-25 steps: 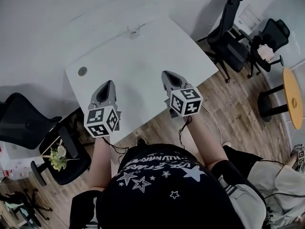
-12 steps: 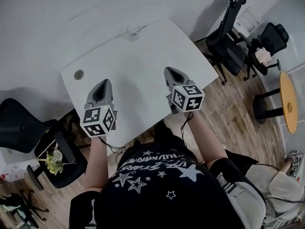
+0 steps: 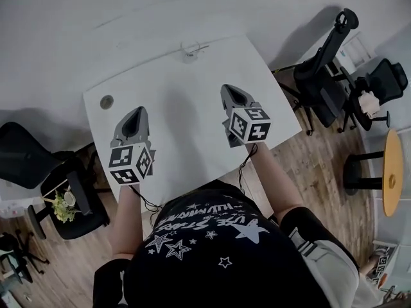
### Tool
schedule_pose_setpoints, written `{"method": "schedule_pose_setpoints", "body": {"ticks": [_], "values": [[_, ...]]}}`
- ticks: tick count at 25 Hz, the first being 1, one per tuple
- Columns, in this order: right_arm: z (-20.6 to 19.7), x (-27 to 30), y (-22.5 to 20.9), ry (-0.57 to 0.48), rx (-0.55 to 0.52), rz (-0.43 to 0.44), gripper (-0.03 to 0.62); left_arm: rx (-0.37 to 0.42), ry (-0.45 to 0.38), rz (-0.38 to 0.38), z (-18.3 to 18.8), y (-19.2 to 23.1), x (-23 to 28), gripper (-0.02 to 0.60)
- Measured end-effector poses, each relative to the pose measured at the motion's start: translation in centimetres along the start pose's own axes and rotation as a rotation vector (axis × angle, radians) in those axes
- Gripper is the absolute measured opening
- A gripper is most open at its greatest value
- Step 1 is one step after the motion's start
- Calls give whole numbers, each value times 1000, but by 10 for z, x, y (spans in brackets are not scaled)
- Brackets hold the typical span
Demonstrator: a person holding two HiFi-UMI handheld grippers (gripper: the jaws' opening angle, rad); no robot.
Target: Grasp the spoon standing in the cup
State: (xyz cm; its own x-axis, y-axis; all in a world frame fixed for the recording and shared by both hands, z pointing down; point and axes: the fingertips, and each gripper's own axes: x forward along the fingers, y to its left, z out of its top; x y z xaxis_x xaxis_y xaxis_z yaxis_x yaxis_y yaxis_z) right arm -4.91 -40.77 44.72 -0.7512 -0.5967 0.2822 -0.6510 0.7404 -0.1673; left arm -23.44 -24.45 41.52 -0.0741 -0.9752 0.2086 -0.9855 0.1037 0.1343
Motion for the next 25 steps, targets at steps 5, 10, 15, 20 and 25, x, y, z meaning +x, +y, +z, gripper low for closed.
{"method": "schedule_pose_setpoints", "body": {"ticks": [5,10,15,20,25], "values": [[4,34,-26,29,-10,59,9,-21,8,50,4,-9,29,8],[2,67,-45,63,-13,119,36,-33,16,96,2,-15,57,8],[5,100,-64,80,-23,159,72,-45,23,145,1,-17,81,8],[0,137,-70,96,-28,226,184,-57,53,203,-9,-9,98,8],[0,172,-81,95,-5,232,190,-61,82,234,-18,-1,118,8]]}}
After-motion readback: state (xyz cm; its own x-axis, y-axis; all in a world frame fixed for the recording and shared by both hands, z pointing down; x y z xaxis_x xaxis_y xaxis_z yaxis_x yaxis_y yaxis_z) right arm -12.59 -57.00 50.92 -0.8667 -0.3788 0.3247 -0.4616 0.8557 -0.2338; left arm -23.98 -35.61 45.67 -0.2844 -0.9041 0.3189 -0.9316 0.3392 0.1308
